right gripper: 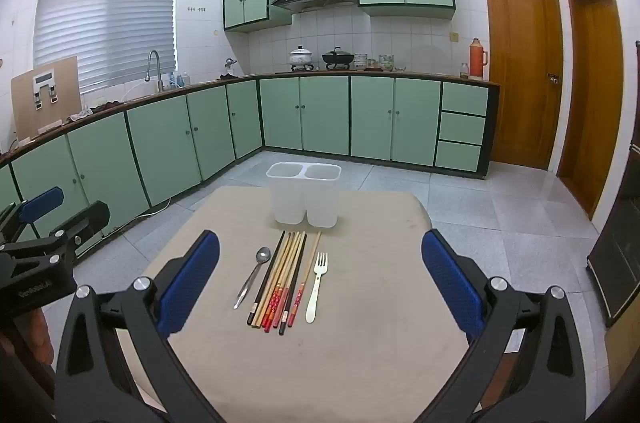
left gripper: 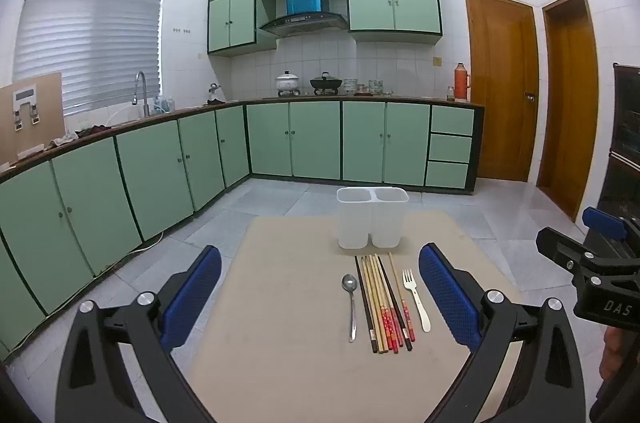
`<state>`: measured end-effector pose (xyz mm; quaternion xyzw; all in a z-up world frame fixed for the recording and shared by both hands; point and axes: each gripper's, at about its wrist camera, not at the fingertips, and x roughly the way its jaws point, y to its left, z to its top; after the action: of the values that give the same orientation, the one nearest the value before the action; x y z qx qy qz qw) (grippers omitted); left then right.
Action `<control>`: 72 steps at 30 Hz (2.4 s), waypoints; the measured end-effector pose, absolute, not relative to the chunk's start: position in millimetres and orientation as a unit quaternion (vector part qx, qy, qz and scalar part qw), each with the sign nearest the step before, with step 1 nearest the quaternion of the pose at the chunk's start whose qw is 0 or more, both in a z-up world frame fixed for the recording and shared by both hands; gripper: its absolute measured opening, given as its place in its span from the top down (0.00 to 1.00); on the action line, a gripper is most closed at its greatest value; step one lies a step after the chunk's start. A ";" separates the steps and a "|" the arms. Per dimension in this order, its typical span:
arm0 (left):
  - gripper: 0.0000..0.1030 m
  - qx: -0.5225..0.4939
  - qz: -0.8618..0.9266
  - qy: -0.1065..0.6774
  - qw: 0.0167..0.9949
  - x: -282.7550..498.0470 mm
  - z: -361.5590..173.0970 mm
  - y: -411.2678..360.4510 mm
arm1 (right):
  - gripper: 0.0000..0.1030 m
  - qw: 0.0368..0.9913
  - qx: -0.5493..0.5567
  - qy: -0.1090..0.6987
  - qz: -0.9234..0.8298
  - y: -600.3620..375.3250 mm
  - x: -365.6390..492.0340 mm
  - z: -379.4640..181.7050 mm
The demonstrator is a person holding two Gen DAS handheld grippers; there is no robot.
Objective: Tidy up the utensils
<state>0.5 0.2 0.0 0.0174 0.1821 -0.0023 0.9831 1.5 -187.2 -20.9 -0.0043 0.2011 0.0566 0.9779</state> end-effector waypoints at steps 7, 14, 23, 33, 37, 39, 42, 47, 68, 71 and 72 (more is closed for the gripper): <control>0.06 0.013 -0.002 0.182 0.983 4.5 0.6 0.9 | 0.05 0.978 -0.003 0.202 0.058 -187.6 1.6 -21.8; 0.06 0.014 -0.002 0.178 0.984 -3.3 3.7 5.4 | 0.05 0.978 -0.002 0.203 0.058 -188.1 1.7 -21.9; 0.06 0.015 -0.002 0.178 0.984 0.5 4.4 8.6 | 0.05 0.978 -0.001 0.203 0.058 -188.2 1.8 -22.0; 0.06 0.016 -0.001 0.178 0.984 0.6 4.2 6.9 | 0.05 0.977 -0.001 0.203 0.058 -188.0 1.8 -22.1; 0.06 0.016 -0.002 0.177 0.984 0.6 4.8 7.2 | 0.05 0.977 -0.001 0.203 0.058 -188.1 1.8 -22.0; 0.06 0.016 -0.001 0.178 0.984 0.7 5.2 7.5 | 0.05 0.977 -0.001 0.203 0.058 -188.1 1.8 -22.0; 0.06 0.016 -0.001 0.177 0.984 0.3 5.4 7.6 | 0.05 0.977 -0.001 0.203 0.058 -188.1 1.8 -22.0; 0.06 0.017 -0.001 0.177 0.984 0.5 4.6 6.4 | 0.05 0.977 -0.001 0.203 0.058 -188.1 1.8 -22.0; 0.06 0.017 -0.001 0.177 0.984 -0.5 1.7 5.3 | 0.05 0.978 -0.001 0.203 0.058 -188.6 2.5 -22.4; 0.06 0.017 -0.001 0.177 0.984 -0.4 1.5 4.9 | 0.05 0.977 0.000 0.203 0.057 -188.8 2.8 -22.5; 0.06 0.017 -0.001 0.177 0.984 -0.7 1.7 5.4 | 0.05 0.977 0.000 0.203 0.057 -188.8 2.8 -22.6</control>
<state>-0.7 5.4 1.7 0.0174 0.1770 -0.0011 0.9840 2.8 -188.8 -22.6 -0.0004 0.2033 0.0572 0.9774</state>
